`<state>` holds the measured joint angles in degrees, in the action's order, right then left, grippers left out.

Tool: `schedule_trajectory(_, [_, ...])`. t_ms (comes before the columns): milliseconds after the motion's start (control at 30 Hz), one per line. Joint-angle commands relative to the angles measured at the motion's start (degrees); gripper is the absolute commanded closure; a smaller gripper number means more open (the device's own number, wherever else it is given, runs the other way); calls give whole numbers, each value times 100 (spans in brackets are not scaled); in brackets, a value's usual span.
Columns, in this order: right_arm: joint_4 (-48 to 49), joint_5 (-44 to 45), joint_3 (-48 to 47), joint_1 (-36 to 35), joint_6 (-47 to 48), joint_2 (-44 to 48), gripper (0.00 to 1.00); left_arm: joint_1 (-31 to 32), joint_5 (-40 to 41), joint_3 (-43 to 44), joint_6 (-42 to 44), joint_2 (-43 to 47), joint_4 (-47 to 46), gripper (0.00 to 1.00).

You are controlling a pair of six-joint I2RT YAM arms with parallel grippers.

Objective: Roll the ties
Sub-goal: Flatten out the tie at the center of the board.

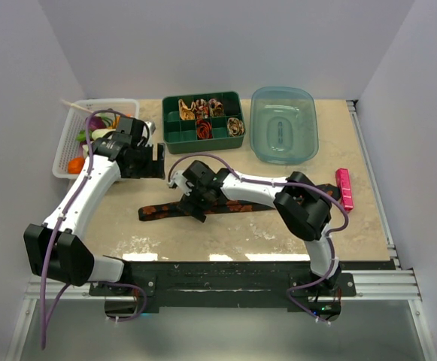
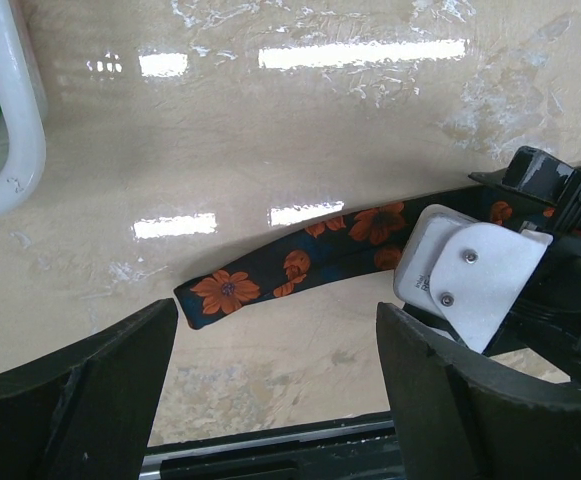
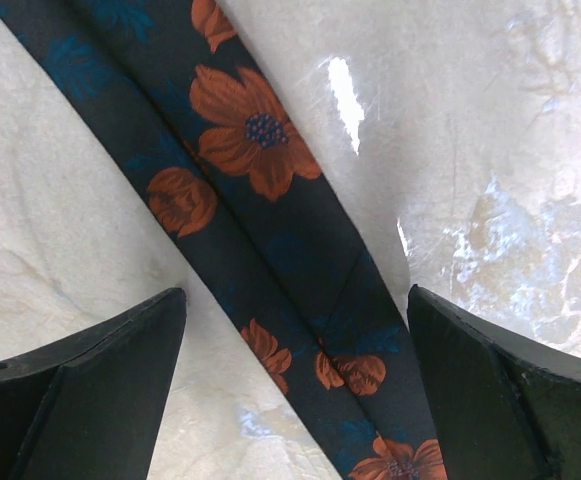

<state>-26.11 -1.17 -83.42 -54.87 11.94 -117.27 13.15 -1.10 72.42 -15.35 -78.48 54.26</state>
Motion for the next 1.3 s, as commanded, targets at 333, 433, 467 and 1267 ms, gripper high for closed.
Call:
schedule_trajectory(333, [149, 635, 273, -305, -25, 187, 23, -75, -74, 9, 147, 140, -109, 14])
schedule_trajectory(433, [272, 758, 369, -314, -95, 310, 28, -76, -66, 0, 147, 140, -109, 14])
schedule_trajectory(467, [316, 828, 405, -314, -113, 354, 30, -93, -65, -9, 147, 148, -109, 15])
schedule_trajectory(1267, [317, 2094, 186, -296, -755, -103, 50, -172, -294, -299, 24, -106, -768, 16])
